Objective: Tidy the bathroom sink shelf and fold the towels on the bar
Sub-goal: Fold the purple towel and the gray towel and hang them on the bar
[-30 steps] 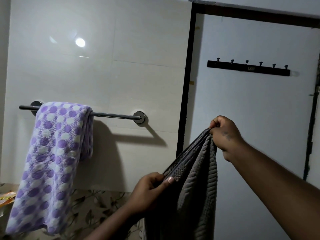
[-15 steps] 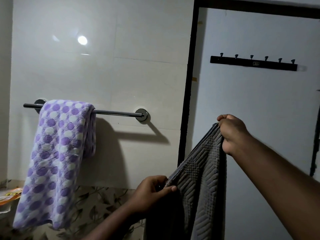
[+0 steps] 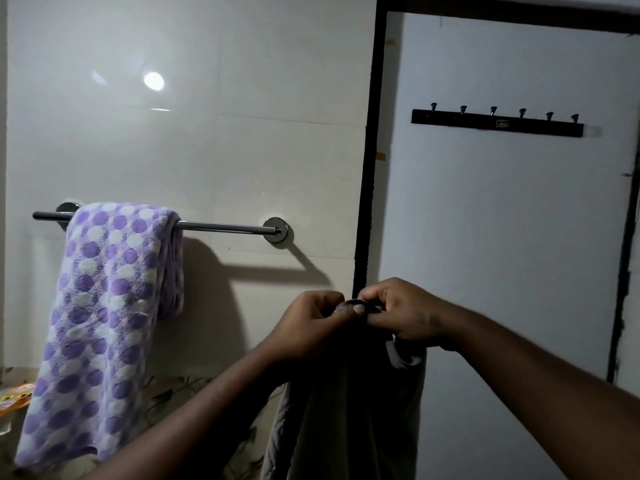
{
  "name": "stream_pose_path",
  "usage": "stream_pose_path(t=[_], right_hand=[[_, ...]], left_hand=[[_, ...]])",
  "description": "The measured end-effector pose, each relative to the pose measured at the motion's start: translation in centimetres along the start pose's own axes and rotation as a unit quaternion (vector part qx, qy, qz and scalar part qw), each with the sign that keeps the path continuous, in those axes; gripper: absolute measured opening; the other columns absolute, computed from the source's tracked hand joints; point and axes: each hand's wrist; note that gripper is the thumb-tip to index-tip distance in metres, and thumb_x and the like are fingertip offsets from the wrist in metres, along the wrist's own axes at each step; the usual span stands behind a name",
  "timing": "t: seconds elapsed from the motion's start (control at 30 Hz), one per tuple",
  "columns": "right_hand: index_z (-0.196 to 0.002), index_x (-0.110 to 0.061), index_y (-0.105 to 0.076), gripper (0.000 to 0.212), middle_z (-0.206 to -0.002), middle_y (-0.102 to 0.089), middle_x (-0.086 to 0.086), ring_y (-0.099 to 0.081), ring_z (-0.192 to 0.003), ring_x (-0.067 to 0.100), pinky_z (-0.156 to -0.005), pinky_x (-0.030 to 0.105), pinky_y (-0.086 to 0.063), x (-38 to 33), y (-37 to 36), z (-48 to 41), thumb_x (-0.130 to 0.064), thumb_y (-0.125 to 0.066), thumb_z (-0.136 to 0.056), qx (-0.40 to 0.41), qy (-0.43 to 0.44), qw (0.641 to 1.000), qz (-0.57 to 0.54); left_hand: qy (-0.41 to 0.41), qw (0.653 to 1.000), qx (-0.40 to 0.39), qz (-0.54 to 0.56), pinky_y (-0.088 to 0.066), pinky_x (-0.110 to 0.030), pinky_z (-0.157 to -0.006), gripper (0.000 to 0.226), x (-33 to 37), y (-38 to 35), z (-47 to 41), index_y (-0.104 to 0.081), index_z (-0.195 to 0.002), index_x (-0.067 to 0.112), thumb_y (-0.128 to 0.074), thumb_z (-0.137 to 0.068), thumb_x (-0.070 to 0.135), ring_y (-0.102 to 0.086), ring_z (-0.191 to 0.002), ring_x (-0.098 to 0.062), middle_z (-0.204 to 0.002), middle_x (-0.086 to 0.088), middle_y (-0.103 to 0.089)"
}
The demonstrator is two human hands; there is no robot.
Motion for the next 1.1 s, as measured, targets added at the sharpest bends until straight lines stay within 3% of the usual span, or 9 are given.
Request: stream_pose_path(t=[0.2,0.3,0.4,0.5,0.63,0.73,0.8,0.93,1.1], right_hand=[[-0.075,-0.019,-0.067,0.019,-0.069,-0.065,-0.006,-0.058,-0.064,0.005,-0.063,0.023,-0.045,1.4,1.5,1.0,-0.022,-0.072,-0.092,0.063,-0.011,0.995,-0.08],[-0.072,-0.025,-0.068,0.019,-0.078,-0.068,-0.01,-0.06,-0.066,0.004,-0.066,0.026,-0.046,1.8,1.6,1.2,-0.031,-0.079,-0.086,0.136,-0.029,0.99,-0.002],[-0.078,-0.02,-0.062,0.026,-0.113,-0.068,-0.006,-0.066,-0.104,0.013,-0.092,0.036,-0.05,0.9,1.0,0.8,-0.03,-0.087,-0.078,0.145,-0.014,0.988,0.051],[-0.098,-0.021,-0.061,0.038,-0.112,-0.073,0.003,-0.072,-0.098,0.013,-0.087,0.036,-0.059,-0.2,0.7,0.5,-0.023,-0.091,-0.073,0.011,-0.003,0.996,-0.084],[-0.145,-0.037,-0.047,0.095,-0.131,-0.065,0.012,-0.069,-0.117,0.028,-0.099,0.045,-0.058,-1.1,0.1,0.2,-0.029,-0.096,-0.064,-0.026,-0.038,0.992,-0.115],[-0.111,-0.01,-0.074,0.04,-0.106,-0.075,0.016,-0.073,-0.103,0.026,-0.097,0.046,-0.058,-1.5,0.5,0.2,-0.029,-0.087,-0.079,0.013,0.016,0.997,-0.079],[-0.098,-0.008,-0.077,0.024,-0.095,-0.078,0.014,-0.076,-0.096,0.026,-0.094,0.048,-0.059,-1.5,1.1,0.4,-0.028,-0.082,-0.085,0.062,0.027,0.994,-0.086],[-0.098,-0.011,-0.079,0.013,-0.095,-0.081,0.008,-0.077,-0.096,0.029,-0.096,0.054,-0.057,-1.2,1.1,0.4,-0.019,-0.079,-0.088,0.154,0.026,0.979,-0.127],[-0.091,-0.014,-0.078,0.01,-0.09,-0.081,0.005,-0.077,-0.092,0.028,-0.096,0.053,-0.057,-1.0,0.8,-0.4,-0.023,-0.08,-0.088,0.233,-0.016,0.963,-0.133]], left_hand=[[0.105,0.985,-0.135,-0.025,-0.042,-0.03,-0.063,0.027,-0.5,1.5,1.5,-0.072,-0.084,0.001,-0.078,-0.089,0.027,-0.057,-0.074,-0.022,-0.078,-0.01,-0.065],[0.127,0.986,-0.088,-0.06,-0.034,-0.029,-0.056,0.042,-0.5,2.6,1.7,-0.07,-0.081,-0.005,-0.08,-0.087,0.036,-0.049,-0.066,-0.02,-0.073,-0.013,-0.057],[0.09,0.988,-0.02,-0.127,-0.027,-0.028,-0.053,0.041,0.1,2.7,1.1,-0.064,-0.067,0.001,-0.08,-0.087,0.032,-0.039,-0.056,-0.015,-0.062,-0.004,-0.047],[0.046,0.981,-0.008,-0.191,-0.027,-0.026,-0.051,0.036,1.2,2.2,0.2,-0.056,-0.06,0.014,-0.074,-0.086,0.029,-0.035,-0.051,-0.008,-0.055,0.007,-0.041],[0.027,0.982,-0.017,-0.188,-0.029,-0.024,-0.049,0.03,1.9,2.0,-0.4,-0.059,-0.059,0.018,-0.07,-0.085,0.029,-0.038,-0.048,-0.008,-0.052,0.008,-0.046],[0.037,0.988,0.0,-0.147,-0.026,-0.021,-0.045,0.039,1.4,2.3,-0.1,-0.058,-0.058,0.02,-0.073,-0.092,0.034,-0.036,-0.045,-0.006,-0.052,0.009,-0.044],[0.038,0.996,-0.031,-0.078,-0.027,-0.02,-0.045,0.036,0.9,2.6,0.7,-0.066,-0.067,0.02,-0.072,-0.093,0.044,-0.04,-0.049,-0.006,-0.059,0.006,-0.05],[0.018,0.999,0.006,-0.048,-0.035,-0.028,-0.058,0.046,-0.4,2.7,1.9,-0.076,-0.091,0.011,-0.058,-0.094,0.054,-0.047,-0.067,-0.012,-0.073,0.004,-0.057],[0.015,0.982,0.062,-0.176,-0.03,-0.033,-0.056,0.062,-1.7,3.3,2.2,-0.053,-0.062,0.008,-0.059,-0.089,0.063,-0.041,-0.055,-0.011,-0.063,0.004,-0.046]])
Point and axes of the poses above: each hand's wrist, its own z-axis away from the middle knuckle, its own y-axis out of the back of the hand, x = y × z
